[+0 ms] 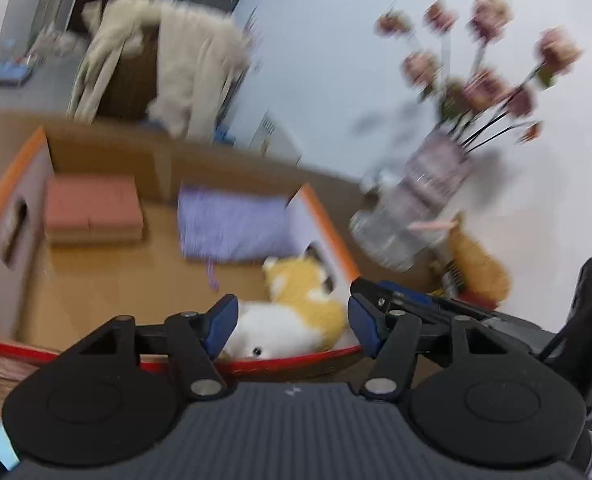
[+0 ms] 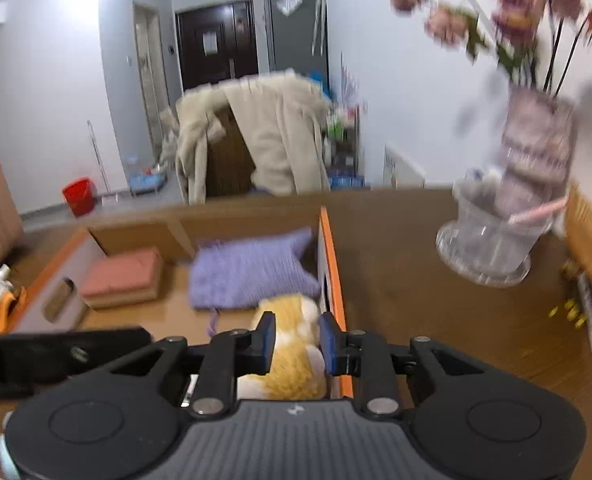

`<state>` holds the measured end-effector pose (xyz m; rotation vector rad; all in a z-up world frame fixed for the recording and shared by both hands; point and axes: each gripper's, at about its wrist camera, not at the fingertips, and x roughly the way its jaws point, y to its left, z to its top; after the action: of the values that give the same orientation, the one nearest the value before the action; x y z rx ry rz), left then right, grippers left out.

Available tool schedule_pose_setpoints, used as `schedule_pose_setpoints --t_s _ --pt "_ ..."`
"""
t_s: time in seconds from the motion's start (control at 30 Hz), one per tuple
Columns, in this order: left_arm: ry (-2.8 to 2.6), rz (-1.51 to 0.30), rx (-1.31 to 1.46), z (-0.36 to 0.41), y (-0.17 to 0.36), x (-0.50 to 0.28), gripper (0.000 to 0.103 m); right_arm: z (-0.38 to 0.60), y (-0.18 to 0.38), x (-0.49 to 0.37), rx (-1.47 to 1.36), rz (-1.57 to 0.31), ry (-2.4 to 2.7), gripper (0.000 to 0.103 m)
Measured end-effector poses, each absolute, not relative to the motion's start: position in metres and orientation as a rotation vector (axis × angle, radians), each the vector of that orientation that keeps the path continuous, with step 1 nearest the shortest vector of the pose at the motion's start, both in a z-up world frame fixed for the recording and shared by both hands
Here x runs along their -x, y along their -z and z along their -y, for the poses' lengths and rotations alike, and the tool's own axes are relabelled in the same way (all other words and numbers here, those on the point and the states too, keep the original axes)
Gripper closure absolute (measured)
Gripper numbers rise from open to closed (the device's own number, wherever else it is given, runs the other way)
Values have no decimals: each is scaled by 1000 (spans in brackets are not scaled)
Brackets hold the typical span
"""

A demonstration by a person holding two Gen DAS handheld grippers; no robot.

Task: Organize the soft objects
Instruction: 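Drop the plush sheep into the box and open the right gripper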

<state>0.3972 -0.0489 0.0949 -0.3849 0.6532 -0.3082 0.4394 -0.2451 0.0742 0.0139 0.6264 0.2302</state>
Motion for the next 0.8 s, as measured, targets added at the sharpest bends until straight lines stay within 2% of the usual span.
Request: schedule_pose_setpoints --t_s 0.2,0.33,0.43,0.53,0.7,0.8 --pt "345 -441 318 27 -165 -308 27 243 -148 -346 20 -412 -297 65" --pt "350 -349 232 17 -177 -231 16 234 -165 -279 52 -323 -340 49" --pt "325 -282 188 8 -168 -181 7 227 -157 -230 62 -283 -370 46" --pt "289 -245 147 -1 -150 -140 5 220 -138 -191 41 -270 -401 39" --pt "307 -214 137 -23 -106 -92 2 206 -89 -139 44 -286 -399 39" --pt "300 -268 173 -36 -75 -83 2 198 -60 -119 67 -343 -423 39"
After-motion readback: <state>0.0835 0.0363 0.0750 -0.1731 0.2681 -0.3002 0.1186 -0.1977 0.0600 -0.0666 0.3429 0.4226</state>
